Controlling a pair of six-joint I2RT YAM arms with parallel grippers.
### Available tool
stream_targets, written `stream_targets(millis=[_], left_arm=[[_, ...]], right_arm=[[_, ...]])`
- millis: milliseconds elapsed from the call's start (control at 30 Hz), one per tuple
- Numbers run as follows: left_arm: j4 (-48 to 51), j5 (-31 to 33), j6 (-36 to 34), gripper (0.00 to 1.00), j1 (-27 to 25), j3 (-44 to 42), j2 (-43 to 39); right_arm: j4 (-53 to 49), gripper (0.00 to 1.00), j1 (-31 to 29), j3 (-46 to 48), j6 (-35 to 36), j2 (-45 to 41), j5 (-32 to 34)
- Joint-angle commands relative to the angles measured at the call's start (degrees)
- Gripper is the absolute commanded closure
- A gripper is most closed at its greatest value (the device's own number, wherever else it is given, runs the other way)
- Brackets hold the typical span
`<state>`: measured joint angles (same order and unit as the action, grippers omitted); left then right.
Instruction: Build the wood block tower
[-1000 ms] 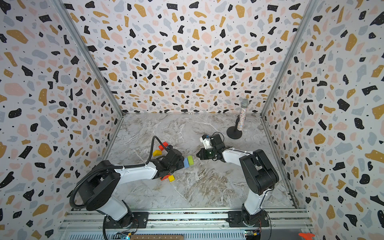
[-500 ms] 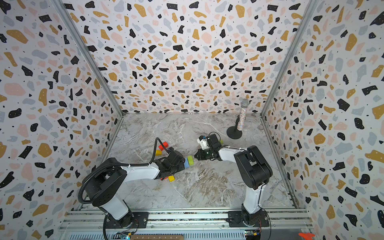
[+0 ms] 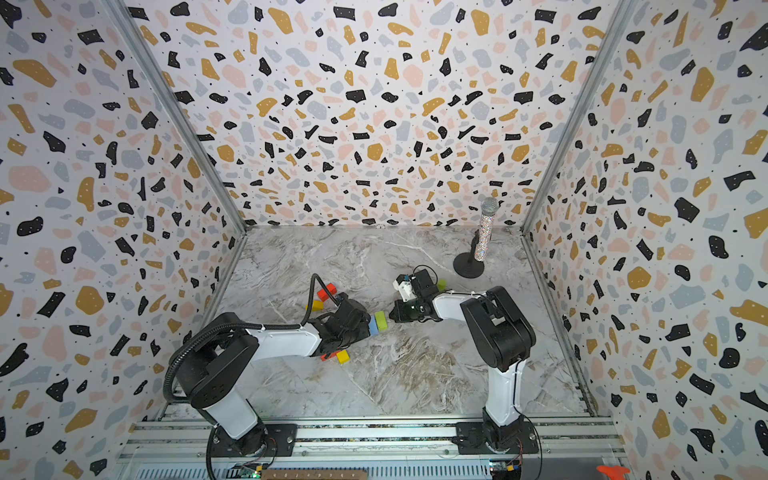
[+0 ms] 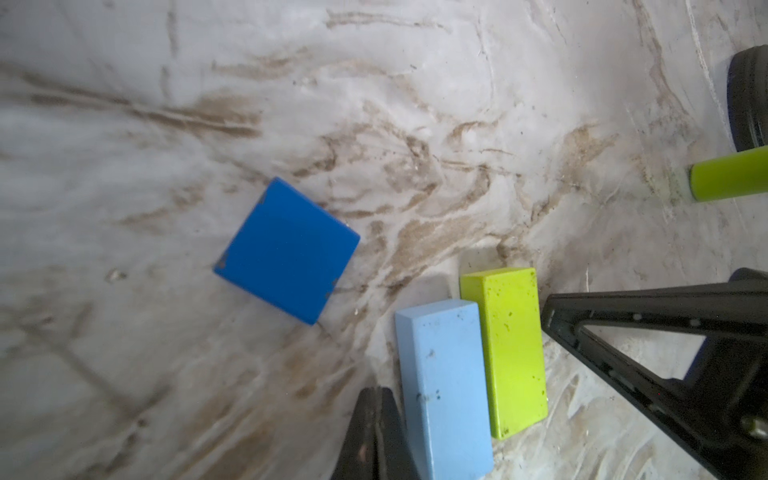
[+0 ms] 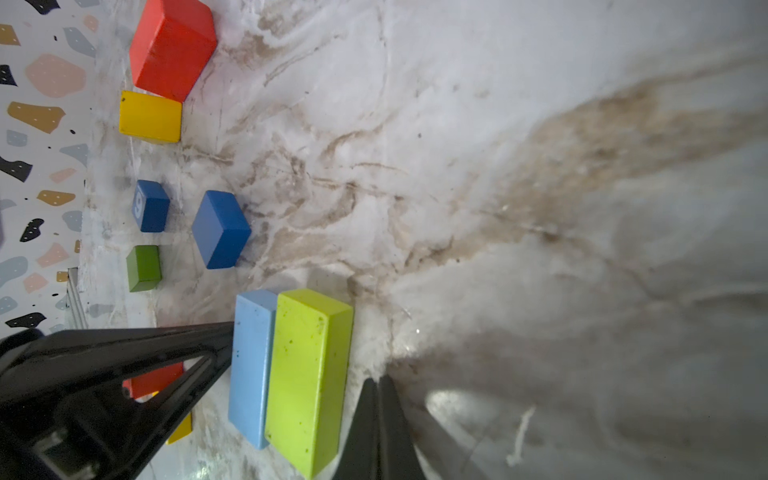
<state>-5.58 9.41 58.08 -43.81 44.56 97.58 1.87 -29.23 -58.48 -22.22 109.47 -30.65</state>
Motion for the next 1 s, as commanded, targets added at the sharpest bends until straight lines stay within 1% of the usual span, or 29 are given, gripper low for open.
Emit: stream_targets(millis=[0, 767, 967], left_arm=[[-1.1, -0.2, -0.7, 1.0, 0.6, 2.1, 1.1], [-3.7, -3.3, -0.4, 1.0, 0.8, 6.0, 5.3], [-2.3, -2.5, -0.8, 1.0, 0.8, 6.5, 4.5]], right_arm=[[-2.0, 1.0, -0.2, -1.6, 1.1, 0.0, 1.0], [-3.9, 1.0, -0.2, -0.5, 0.8, -2.4, 0.5], [-5.5, 1.0, 0.1, -0.9, 1.1, -3.2, 3.0]])
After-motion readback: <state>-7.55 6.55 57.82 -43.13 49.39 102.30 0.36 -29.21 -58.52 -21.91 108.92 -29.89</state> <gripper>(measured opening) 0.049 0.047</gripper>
